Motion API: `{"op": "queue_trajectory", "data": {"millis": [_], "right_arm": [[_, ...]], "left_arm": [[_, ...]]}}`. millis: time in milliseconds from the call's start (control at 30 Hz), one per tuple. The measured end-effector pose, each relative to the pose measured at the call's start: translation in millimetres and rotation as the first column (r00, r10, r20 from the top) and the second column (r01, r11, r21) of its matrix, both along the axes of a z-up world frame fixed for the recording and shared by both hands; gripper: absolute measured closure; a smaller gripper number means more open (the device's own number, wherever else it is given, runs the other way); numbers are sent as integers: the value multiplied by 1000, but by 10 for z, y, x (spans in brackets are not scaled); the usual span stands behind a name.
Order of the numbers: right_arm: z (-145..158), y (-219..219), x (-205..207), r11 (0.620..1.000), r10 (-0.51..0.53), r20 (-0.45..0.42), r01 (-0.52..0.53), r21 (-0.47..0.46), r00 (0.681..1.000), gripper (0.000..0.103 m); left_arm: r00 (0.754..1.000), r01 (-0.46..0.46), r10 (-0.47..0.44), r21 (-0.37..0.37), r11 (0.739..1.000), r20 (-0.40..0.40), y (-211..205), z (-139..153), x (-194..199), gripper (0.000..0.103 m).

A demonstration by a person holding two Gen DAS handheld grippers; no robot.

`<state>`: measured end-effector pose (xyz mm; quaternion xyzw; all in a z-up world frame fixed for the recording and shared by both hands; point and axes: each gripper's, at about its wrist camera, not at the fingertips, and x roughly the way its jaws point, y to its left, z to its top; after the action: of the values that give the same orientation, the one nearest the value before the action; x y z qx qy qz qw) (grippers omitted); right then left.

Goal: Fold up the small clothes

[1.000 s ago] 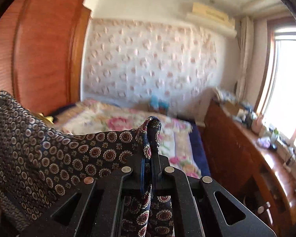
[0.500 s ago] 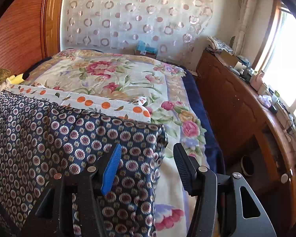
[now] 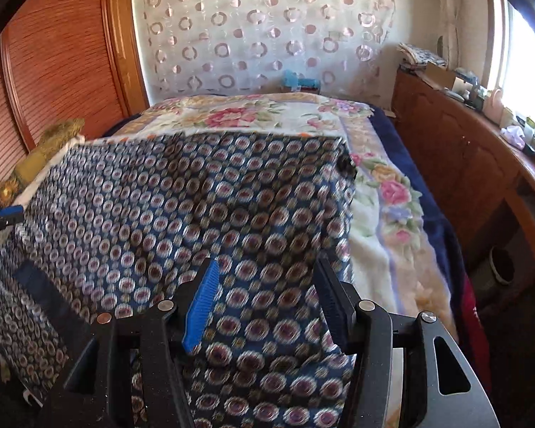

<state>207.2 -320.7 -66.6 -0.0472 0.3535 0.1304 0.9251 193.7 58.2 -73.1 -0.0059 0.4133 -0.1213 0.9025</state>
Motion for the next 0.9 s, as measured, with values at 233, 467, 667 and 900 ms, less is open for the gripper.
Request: {"op": "queue_trajectory", "data": {"millis": [233,467,667,900], "right_arm": [[-220,-121,-47,1000,11,-65,-13,-16,998,46],[-214,-144,-69,999,9,-53,-12,-51,999,40],[-269,-172,-130,999,9,-45,-12,-47,999,38],[-398,-8,9,999,12,-46,-14,-45,999,37]], "left_arm": [[1000,17,-16,66,998,-5,-109,-117,-29,55],[999,36,-35,99,994,-8,-221,-137,-42,38],[999,35,-34,101,994,-7,-232,-142,-49,38],[999,33,-32,99,995,-12,-217,-117,-57,41]]}}
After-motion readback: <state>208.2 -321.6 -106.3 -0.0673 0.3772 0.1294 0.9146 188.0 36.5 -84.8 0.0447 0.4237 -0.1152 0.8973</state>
